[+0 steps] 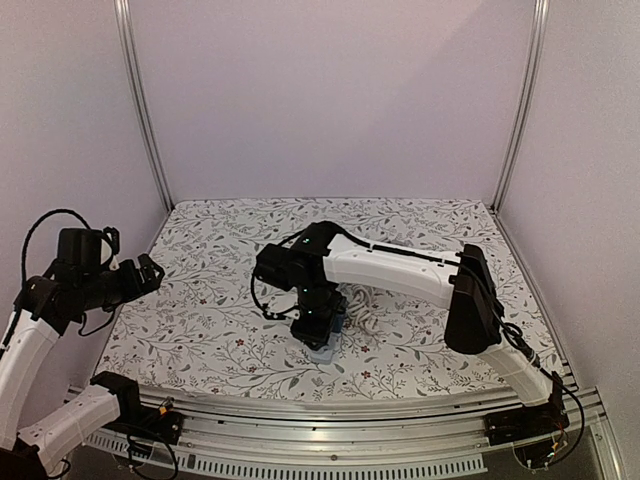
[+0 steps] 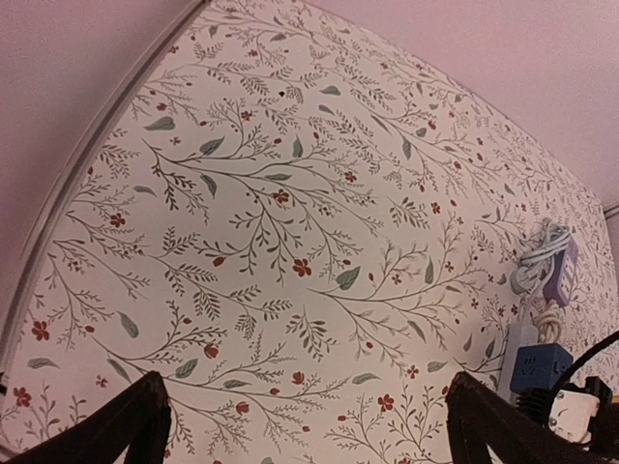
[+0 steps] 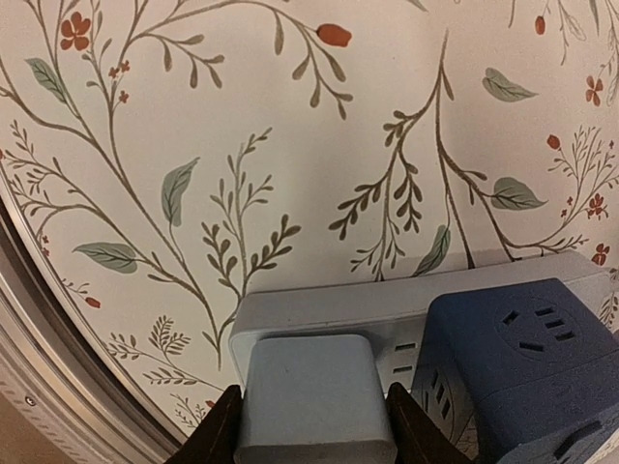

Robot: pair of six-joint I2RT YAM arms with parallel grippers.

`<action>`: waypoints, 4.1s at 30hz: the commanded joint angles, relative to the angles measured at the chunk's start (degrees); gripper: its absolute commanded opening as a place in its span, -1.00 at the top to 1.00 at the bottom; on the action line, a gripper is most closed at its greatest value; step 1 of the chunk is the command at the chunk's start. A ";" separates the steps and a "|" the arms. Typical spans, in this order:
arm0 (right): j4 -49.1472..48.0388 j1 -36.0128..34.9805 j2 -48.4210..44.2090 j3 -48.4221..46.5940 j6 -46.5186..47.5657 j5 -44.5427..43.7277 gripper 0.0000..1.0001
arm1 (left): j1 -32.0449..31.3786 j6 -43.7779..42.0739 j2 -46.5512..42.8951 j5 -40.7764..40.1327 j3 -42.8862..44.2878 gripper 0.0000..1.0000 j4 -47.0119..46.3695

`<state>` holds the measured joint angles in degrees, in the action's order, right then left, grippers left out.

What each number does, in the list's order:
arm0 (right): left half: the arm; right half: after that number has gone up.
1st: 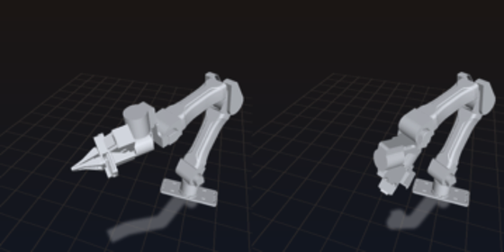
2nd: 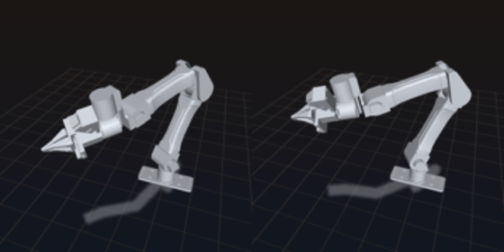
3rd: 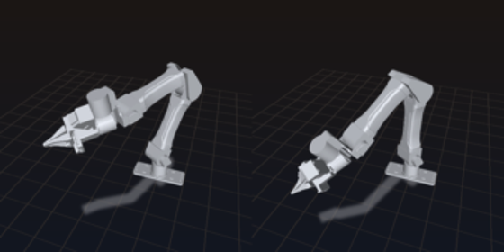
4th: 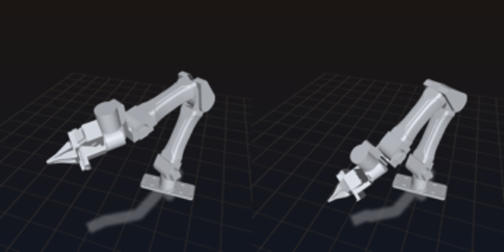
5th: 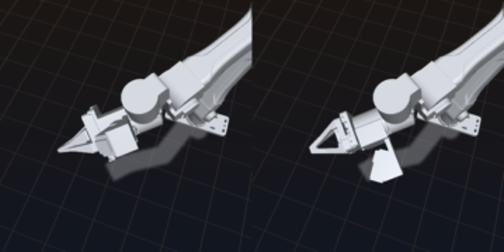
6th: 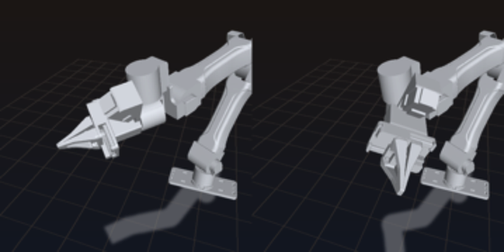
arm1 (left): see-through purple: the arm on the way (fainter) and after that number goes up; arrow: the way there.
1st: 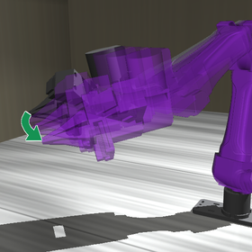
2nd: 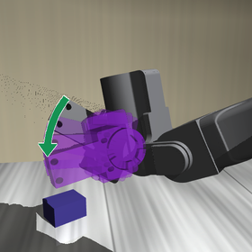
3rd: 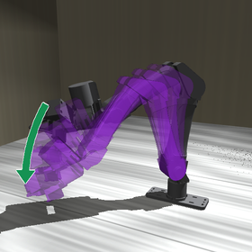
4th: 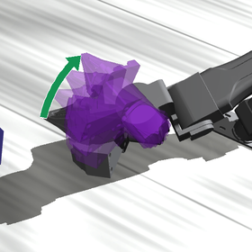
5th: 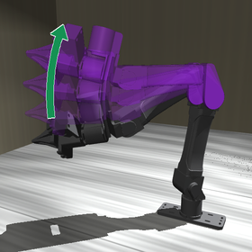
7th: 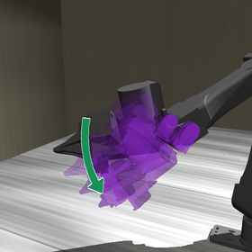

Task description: Insert the plug

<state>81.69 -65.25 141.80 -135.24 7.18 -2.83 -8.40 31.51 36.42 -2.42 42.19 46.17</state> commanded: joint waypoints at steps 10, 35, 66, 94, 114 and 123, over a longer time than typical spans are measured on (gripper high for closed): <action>8.08 -0.12 3.84 2.13 -1.77 2.17 0.52 | 0.93 -1.43 -2.81 -1.10 -1.40 -0.99 -0.84; 0.17 0.72 5.30 14.40 0.18 5.05 0.92 | 0.87 -1.03 -2.20 -0.73 -1.41 -0.99 -0.65; 3.04 -0.59 -3.98 4.14 -2.04 -2.54 -0.52 | 0.91 -0.52 -0.65 -1.02 -1.16 -0.99 -0.08; 3.36 6.39 -20.67 3.12 -24.52 -19.94 -0.98 | 0.47 1.06 -1.42 -1.32 -1.13 -0.99 0.32; -2.13 21.91 -50.89 56.07 -47.65 -23.91 -0.98 | 0.13 1.35 -1.92 -0.70 -1.73 -0.99 -0.45; -5.74 29.55 -51.06 66.66 -43.32 -20.34 -0.98 | -0.01 0.64 -2.50 -0.40 -1.80 -0.99 -0.54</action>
<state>76.86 -37.98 91.15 -70.13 -38.57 -23.64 -8.14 32.99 34.57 -3.38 41.28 45.87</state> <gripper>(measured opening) 0.989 0.995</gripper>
